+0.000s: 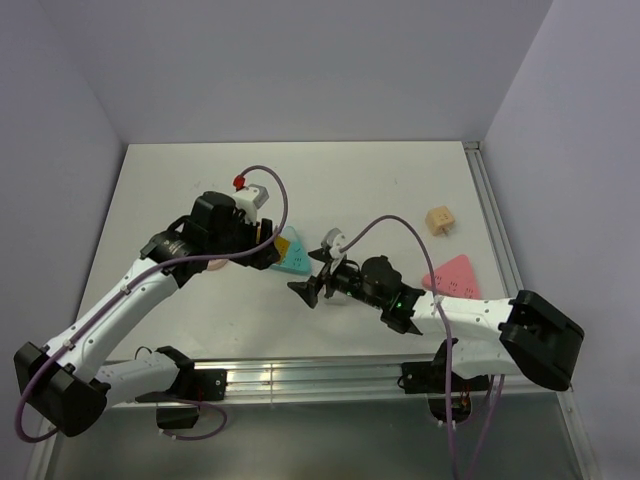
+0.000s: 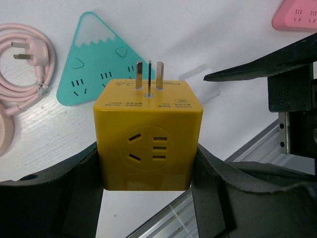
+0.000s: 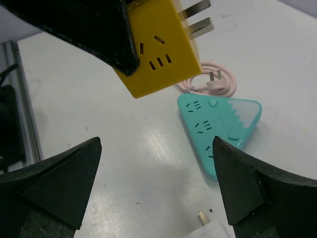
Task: Insert the plug
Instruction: Adjust the plug.
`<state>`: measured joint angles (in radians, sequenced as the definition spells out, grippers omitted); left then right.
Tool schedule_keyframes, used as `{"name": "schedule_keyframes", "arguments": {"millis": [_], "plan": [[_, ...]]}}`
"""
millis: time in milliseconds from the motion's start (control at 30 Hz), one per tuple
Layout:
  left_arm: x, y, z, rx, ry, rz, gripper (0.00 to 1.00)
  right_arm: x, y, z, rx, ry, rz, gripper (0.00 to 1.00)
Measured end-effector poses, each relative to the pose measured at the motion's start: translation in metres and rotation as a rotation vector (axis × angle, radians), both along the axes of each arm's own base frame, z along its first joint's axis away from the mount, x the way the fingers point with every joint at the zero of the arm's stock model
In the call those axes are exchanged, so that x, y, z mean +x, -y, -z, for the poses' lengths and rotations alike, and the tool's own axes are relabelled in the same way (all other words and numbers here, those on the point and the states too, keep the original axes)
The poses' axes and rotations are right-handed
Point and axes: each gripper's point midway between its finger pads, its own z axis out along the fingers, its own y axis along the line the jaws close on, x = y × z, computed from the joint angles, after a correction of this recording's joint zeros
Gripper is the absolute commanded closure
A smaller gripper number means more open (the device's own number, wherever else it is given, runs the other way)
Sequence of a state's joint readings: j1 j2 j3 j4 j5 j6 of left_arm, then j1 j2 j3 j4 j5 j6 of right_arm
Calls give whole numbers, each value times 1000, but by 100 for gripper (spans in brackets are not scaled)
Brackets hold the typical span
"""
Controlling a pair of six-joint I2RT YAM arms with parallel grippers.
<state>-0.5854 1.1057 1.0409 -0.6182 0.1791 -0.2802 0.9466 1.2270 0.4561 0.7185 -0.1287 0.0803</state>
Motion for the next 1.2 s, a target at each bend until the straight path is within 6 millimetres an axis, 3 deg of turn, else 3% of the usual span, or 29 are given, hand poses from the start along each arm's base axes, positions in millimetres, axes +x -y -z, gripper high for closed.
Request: {"name": "schedule_keyframes", "arguments": {"millis": [267, 767, 933, 967, 1000, 1100, 1200], "plan": [[-11, 1, -4, -5, -71, 12, 99, -7, -5, 0, -88, 183, 29, 0], [-32, 2, 8, 3, -178, 64, 99, 0, -28, -4, -144, 258, 24, 0], [-34, 5, 12, 1, -202, 83, 96, 0, -35, -5, -148, 261, 14, 17], [-34, 6, 12, 1, -206, 85, 95, 0, -35, -4, -148, 260, 14, 23], [-34, 6, 13, 2, -208, 86, 93, 0, -35, -4, -150, 258, 13, 39], [-34, 5, 14, 6, -212, 86, 87, 0, -37, -1, -165, 251, 4, 59], [-32, 4, 17, 15, -217, 80, 82, 0, -40, 2, -180, 236, -2, 61]]}}
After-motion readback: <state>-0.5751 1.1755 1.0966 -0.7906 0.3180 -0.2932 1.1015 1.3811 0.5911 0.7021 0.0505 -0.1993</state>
